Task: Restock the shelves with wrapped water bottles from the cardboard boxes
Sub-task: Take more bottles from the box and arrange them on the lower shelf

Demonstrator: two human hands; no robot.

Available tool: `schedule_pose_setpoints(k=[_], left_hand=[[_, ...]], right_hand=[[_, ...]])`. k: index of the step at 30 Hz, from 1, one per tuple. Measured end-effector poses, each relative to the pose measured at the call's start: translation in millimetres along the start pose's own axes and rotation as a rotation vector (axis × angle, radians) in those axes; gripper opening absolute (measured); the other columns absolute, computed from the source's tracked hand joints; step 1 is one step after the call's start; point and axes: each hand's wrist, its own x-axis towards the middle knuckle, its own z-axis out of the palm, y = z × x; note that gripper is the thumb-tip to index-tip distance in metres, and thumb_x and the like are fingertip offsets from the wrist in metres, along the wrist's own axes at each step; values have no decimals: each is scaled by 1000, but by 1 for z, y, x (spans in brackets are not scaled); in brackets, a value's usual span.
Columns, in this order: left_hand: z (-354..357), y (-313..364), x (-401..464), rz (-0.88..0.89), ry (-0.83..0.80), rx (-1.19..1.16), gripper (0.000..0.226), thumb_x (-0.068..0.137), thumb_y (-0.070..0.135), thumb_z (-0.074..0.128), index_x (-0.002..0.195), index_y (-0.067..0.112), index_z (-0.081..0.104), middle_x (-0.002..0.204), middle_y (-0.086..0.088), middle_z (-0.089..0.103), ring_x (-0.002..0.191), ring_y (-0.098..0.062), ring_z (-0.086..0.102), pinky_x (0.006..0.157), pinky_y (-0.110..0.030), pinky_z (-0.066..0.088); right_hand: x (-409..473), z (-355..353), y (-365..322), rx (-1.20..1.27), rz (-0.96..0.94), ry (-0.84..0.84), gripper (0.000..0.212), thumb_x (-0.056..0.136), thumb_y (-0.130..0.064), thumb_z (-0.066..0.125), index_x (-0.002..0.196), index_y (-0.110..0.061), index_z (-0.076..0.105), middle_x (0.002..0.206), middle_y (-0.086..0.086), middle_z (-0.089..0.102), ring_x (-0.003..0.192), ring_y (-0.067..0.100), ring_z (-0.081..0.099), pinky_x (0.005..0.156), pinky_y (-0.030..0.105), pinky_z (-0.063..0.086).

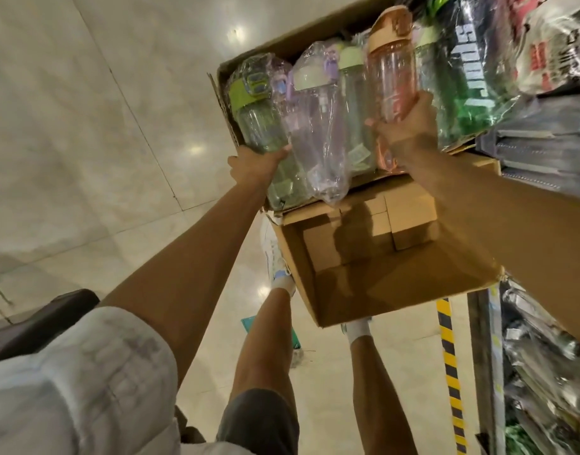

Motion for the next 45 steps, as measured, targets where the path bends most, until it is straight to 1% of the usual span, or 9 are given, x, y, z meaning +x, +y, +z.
schedule_pose_setpoints(k=[8, 14, 18, 24, 28, 32, 36, 40, 45], left_hand=[[3, 6, -21, 15, -54, -241, 76, 76, 24, 90, 132, 12, 39, 123, -4, 58, 110, -24, 62, 97, -39, 55], [-26, 0, -44, 8, -195, -353, 85, 72, 39, 88, 137, 11, 42, 124, -7, 65, 105, -26, 72, 91, -47, 62], [-46, -5, -94, 66, -256, -371, 63, 84, 29, 84, 134, 14, 48, 119, -6, 70, 95, -20, 76, 77, -38, 65], [-75, 5, -230, 223, -268, -404, 65, 86, 25, 82, 138, 17, 43, 122, -5, 67, 100, -21, 74, 82, -41, 64], [-93, 12, -345, 331, -310, -450, 62, 87, 21, 80, 137, 20, 45, 124, -5, 68, 104, -22, 73, 89, -44, 63], [-113, 14, -459, 466, -349, -449, 70, 80, 30, 83, 139, 23, 47, 126, -3, 69, 109, -22, 72, 95, -49, 60], [-134, 23, -564, 565, -383, -449, 67, 80, 29, 86, 136, 22, 50, 123, -7, 71, 101, -22, 75, 86, -46, 63], [-151, 37, -650, 698, -439, -407, 73, 74, 37, 89, 136, 23, 53, 121, -4, 73, 100, -21, 76, 88, -51, 62], [-168, 29, -728, 930, -602, -282, 71, 75, 32, 88, 137, 27, 52, 124, -3, 73, 111, -26, 73, 94, -52, 59]], right_hand=[[-29, -19, -1, 148, 73, -86, 66, 84, -28, 84, 135, -14, 44, 100, -13, 56, 84, 0, 57, 66, 17, 43], [-80, -37, -3, 406, 109, -148, 60, 84, -25, 82, 133, -15, 49, 114, 0, 66, 101, 15, 69, 84, 33, 59], [-133, -61, -4, 530, 91, -200, 58, 86, -23, 82, 135, -18, 51, 114, -1, 69, 93, 13, 73, 77, 31, 60], [-243, -140, -4, 642, 26, -269, 64, 84, -35, 84, 139, -29, 52, 124, -6, 70, 110, 16, 70, 87, 40, 59], [-322, -217, -16, 711, -29, -245, 62, 88, -32, 83, 141, -25, 51, 128, -4, 68, 109, 18, 70, 64, 31, 60], [-394, -300, -19, 807, -142, -257, 55, 89, -23, 80, 138, -24, 54, 126, 2, 69, 110, 25, 70, 70, 30, 60], [-474, -382, -10, 851, -238, -299, 76, 71, -40, 91, 137, -24, 56, 122, 4, 73, 103, 22, 73, 77, 38, 59], [-553, -440, 3, 963, -344, -219, 34, 95, -7, 69, 121, -27, 60, 87, -14, 78, 72, 1, 73, 61, 20, 57], [-633, -477, 28, 1116, -363, -57, 66, 86, -21, 80, 144, -35, 51, 127, -2, 73, 110, 22, 73, 91, 48, 59]])
